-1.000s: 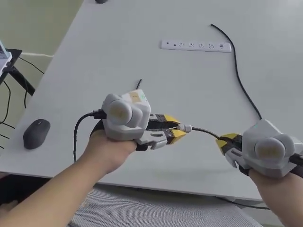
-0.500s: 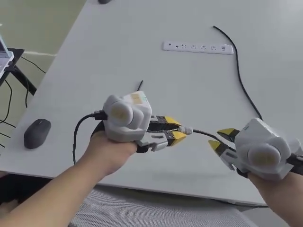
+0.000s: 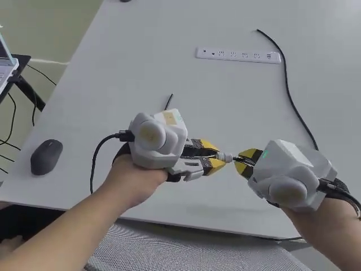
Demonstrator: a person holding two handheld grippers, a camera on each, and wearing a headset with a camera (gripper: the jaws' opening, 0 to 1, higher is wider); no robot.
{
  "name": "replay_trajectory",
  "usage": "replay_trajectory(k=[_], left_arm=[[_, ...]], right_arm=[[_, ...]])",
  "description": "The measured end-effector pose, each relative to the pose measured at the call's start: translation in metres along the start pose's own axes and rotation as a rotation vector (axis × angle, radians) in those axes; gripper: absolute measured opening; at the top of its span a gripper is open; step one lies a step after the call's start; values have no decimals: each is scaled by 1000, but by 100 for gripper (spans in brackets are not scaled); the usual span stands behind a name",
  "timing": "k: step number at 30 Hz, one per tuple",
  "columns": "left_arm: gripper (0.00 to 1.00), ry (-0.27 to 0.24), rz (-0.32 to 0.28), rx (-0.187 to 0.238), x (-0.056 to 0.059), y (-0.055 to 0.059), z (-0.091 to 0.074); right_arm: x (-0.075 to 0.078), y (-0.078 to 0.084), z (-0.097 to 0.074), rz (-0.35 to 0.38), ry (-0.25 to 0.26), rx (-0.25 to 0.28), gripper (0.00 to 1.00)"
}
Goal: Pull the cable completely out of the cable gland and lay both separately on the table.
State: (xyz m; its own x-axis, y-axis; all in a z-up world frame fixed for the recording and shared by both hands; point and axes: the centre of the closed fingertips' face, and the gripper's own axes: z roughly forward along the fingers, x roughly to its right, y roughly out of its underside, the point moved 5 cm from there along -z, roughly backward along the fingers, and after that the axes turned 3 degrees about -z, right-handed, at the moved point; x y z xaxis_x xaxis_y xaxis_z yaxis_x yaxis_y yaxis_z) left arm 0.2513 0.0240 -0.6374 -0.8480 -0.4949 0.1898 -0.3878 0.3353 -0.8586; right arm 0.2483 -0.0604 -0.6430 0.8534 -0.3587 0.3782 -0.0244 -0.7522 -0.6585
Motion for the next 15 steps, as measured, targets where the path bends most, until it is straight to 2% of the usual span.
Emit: replay_trajectory(k=[8, 15], left_arm=[[15, 10, -3, 3, -2, 1, 1], [15, 18, -7, 10, -2, -2, 1]], right_arm=[[2, 1, 2, 14, -2, -4, 1], [4, 5, 2, 92, -1, -1, 0]])
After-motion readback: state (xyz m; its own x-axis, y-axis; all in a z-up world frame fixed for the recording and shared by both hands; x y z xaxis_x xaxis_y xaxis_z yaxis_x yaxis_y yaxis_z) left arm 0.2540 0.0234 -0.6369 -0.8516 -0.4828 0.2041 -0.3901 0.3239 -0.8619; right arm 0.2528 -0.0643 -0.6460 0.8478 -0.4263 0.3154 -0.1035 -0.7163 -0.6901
